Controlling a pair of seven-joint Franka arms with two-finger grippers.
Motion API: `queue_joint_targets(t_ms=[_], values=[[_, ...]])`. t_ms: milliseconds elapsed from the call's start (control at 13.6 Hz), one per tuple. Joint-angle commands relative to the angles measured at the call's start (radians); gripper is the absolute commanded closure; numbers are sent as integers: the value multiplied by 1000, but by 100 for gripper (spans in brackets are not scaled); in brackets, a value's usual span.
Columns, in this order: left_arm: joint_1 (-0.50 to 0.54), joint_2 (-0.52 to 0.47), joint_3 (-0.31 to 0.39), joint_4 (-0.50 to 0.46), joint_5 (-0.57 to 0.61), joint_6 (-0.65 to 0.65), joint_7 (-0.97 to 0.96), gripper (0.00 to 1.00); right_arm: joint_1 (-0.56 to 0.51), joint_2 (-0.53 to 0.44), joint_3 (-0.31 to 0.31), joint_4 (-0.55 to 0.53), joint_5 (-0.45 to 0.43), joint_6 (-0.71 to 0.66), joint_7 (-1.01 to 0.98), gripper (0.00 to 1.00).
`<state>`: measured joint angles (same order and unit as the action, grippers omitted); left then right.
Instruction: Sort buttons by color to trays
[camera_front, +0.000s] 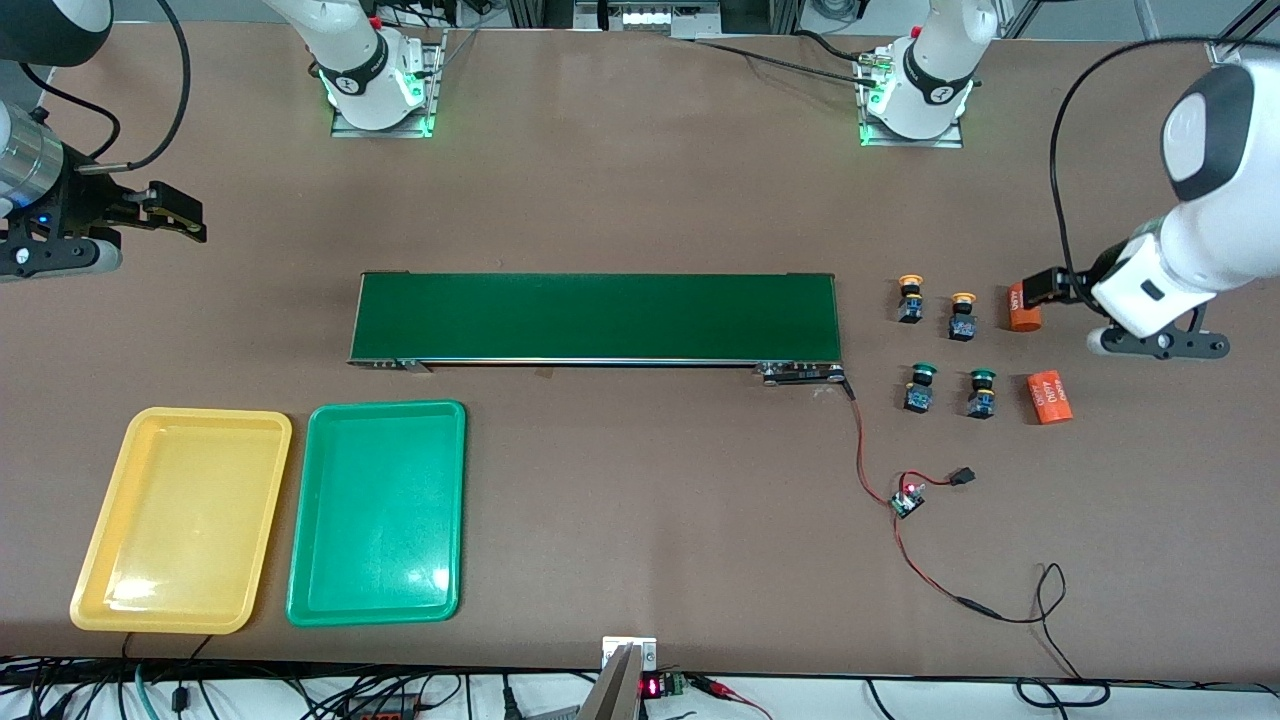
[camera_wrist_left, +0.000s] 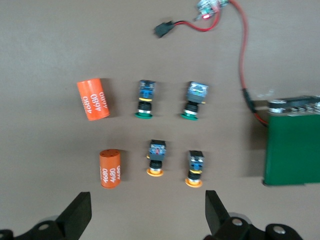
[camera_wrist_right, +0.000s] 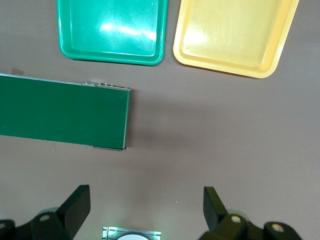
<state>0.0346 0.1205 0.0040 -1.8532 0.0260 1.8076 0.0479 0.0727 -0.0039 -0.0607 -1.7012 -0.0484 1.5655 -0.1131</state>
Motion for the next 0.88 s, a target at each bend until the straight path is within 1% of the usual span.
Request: queue_joint_targets(t_ms=[0, 147, 220, 366, 440, 660, 733, 806], values=[[10, 80, 50, -9, 0, 91, 15, 0, -1, 5, 4, 6, -2, 7, 10, 0], [11, 151, 86, -11, 61, 183, 26, 0, -1, 7, 4, 6, -2, 13, 9, 0], [11, 190, 90, -11, 80, 226, 49, 0, -2, 10, 4, 6, -1, 18, 9, 0], [16, 272, 131, -14, 81, 314, 69, 0, -2, 13, 4, 6, -1, 21, -5, 0], [21, 304, 136, -32, 78, 367, 110, 0, -4, 13, 4, 6, -1, 24, -5, 0], [27, 356, 149, -110, 71, 566, 113, 0, -4, 13, 4, 6, -2, 33, -7, 0], [28, 382, 151, -121, 71, 607, 113, 0, -4, 15, 4, 6, -2, 34, -7, 0], [30, 408, 152, -123, 71, 643, 116, 2, -5, 15, 2, 6, -2, 34, -7, 0]])
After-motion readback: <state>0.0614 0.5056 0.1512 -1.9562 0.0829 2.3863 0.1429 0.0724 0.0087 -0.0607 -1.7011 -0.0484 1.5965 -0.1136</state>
